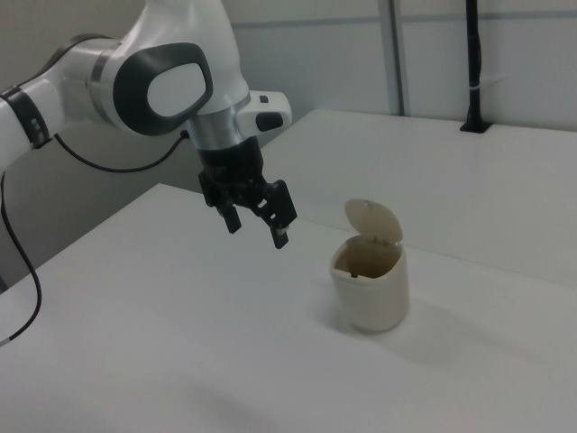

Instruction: Open the trash can

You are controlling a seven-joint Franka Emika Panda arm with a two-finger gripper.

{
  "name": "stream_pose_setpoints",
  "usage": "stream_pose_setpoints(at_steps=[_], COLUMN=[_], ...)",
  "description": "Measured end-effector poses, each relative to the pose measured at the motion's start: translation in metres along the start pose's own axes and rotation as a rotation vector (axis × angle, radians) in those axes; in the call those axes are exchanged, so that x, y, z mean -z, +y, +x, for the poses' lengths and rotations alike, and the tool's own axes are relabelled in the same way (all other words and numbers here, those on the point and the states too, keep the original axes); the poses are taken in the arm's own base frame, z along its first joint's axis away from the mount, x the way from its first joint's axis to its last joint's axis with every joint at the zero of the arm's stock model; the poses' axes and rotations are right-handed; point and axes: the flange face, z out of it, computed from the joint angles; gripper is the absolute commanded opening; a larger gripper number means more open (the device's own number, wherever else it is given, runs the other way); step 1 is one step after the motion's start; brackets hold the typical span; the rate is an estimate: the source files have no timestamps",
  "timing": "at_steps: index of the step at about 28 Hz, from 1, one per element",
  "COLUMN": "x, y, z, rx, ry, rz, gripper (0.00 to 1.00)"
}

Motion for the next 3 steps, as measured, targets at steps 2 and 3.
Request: stream_pose_setpoints(at_steps=[2, 3], x=[-0.0001, -0.0001], y=[0.0000, 0.0000], z=[0.0000, 0.0000], rx=[0.000, 0.000], ry=[0.000, 0.000], rz=[0.000, 0.000], gripper=[1.00, 1.00])
